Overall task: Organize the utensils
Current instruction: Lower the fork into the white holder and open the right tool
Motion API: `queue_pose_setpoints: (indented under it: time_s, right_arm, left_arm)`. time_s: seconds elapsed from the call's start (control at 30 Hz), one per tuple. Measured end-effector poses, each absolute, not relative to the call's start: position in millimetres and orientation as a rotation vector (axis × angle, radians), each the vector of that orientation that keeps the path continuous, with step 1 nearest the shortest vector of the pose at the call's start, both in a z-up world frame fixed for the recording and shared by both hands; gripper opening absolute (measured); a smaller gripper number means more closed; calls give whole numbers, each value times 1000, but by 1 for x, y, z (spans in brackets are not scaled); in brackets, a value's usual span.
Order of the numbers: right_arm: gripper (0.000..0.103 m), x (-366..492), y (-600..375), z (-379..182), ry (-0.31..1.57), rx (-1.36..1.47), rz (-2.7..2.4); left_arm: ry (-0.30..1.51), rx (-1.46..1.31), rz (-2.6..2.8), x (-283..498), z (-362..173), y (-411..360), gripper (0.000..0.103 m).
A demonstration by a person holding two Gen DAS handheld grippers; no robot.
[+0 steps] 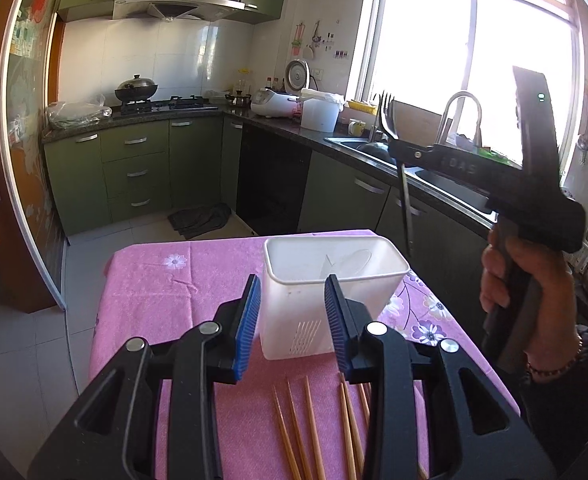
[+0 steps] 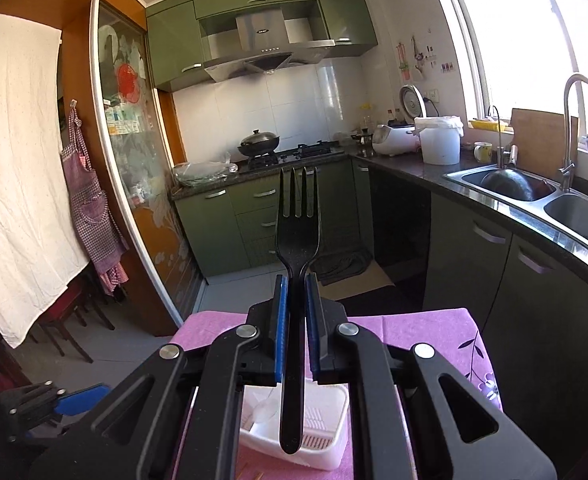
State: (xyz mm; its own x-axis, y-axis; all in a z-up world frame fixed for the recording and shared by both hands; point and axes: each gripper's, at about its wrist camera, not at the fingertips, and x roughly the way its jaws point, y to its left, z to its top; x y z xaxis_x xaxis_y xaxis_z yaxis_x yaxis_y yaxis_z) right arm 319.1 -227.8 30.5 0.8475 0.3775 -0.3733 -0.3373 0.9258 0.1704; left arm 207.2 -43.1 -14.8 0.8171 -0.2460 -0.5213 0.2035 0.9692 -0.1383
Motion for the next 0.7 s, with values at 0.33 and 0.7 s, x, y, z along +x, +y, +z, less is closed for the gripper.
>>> queue_pose_setpoints:
  time_s: [0.33,0.7]
  right_arm:
    - [10,322,-231,-31,422,110,381]
    - [18,254,-261,-28,367,117,401]
  left_arm:
    - [618,-74,-253,201,-26,-41,34]
    - [673,-58,-248,201,-35,-50,37]
